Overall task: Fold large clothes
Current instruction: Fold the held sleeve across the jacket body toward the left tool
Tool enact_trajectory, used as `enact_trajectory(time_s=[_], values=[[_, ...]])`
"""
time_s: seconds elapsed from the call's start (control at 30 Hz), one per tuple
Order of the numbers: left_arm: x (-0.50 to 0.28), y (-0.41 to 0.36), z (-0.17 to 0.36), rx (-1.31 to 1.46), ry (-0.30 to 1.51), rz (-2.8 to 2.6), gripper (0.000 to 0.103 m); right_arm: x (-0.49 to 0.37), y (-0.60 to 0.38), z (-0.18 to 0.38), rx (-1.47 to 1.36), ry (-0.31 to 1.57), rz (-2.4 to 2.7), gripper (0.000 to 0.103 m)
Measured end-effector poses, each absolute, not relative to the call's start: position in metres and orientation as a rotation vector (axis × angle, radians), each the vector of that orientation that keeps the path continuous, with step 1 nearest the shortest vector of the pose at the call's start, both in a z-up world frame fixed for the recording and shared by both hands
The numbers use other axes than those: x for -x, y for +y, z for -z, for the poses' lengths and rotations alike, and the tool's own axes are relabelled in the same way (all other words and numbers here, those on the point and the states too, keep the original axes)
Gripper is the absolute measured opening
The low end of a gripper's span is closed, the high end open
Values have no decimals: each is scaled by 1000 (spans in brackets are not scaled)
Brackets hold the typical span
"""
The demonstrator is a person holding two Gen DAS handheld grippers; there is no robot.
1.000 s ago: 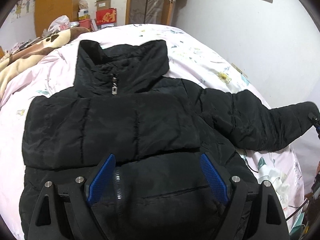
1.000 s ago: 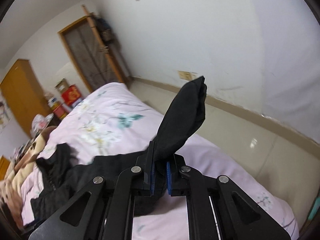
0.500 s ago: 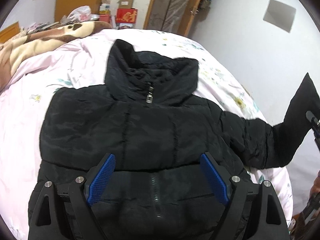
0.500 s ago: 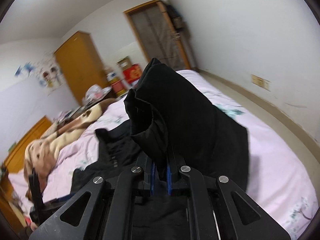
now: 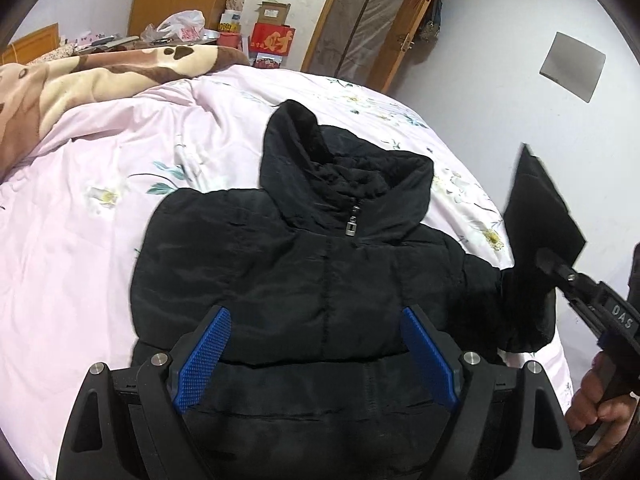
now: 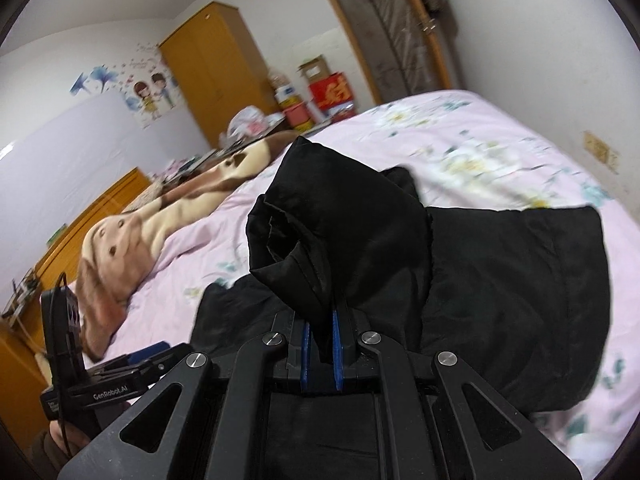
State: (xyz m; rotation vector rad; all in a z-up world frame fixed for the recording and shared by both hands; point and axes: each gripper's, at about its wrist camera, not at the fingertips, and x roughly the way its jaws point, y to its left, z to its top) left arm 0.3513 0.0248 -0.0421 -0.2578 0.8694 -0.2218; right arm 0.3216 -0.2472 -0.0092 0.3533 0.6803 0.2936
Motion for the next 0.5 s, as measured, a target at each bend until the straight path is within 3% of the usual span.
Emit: enact_trajectory(time_s=[0.5], values=[[-363, 85, 61, 359, 890, 185, 87, -355, -147, 69, -337, 836, -414, 9]])
